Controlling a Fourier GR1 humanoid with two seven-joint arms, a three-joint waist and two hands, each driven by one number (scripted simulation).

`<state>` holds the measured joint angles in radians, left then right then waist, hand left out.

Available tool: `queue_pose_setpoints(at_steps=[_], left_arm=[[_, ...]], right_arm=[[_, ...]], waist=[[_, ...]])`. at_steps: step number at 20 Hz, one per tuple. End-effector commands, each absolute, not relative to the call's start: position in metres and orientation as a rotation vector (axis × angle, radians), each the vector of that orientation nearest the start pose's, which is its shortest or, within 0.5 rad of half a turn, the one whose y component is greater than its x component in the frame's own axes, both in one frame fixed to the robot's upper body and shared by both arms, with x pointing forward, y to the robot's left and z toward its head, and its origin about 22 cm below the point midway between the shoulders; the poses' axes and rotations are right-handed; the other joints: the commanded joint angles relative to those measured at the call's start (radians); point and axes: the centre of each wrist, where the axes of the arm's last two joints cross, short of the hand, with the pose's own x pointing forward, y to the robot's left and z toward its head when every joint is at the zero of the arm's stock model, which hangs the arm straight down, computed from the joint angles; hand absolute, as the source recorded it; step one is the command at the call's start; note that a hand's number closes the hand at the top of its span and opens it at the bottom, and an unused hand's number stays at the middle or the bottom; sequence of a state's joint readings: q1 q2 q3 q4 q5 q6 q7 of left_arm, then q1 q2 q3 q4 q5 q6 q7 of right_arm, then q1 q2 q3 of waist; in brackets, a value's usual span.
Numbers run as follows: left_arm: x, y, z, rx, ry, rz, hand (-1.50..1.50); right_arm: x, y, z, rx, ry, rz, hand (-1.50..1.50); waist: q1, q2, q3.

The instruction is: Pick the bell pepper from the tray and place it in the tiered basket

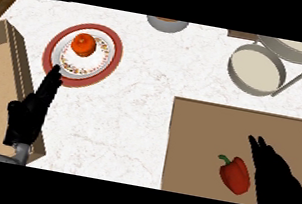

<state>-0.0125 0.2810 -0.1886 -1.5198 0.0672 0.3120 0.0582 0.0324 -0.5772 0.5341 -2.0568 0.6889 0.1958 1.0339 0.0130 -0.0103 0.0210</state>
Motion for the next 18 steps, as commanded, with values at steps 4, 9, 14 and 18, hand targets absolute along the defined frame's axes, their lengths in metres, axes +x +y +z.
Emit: queue_pose_setpoints(at_steps=[4, 9, 14, 18], left_arm=[[0.215, 0.240, -0.041, 0.243, -1.319, -0.035, 0.00], [0.216, 0.244, -0.046, 0.253, -1.304, -0.027, 0.00], [0.218, 0.234, -0.039, 0.239, -1.304, -0.031, 0.00], [0.217, 0.246, -0.048, 0.258, -1.286, -0.016, 0.00]], right_arm=[[0.198, -0.204, 0.089, -0.925, -0.709, 1.031, -1.50], [0.193, -0.186, 0.075, -0.921, -0.695, 1.026, -1.50], [0.210, -0.194, 0.063, -0.906, -0.628, 1.039, -1.50], [0.210, -0.204, 0.066, -0.874, -0.631, 1.016, -1.50]], waist=[[-0.004, 0.014, -0.022], [-0.013, 0.013, -0.023], [-0.006, 0.014, -0.022], [-0.016, 0.013, -0.022]])
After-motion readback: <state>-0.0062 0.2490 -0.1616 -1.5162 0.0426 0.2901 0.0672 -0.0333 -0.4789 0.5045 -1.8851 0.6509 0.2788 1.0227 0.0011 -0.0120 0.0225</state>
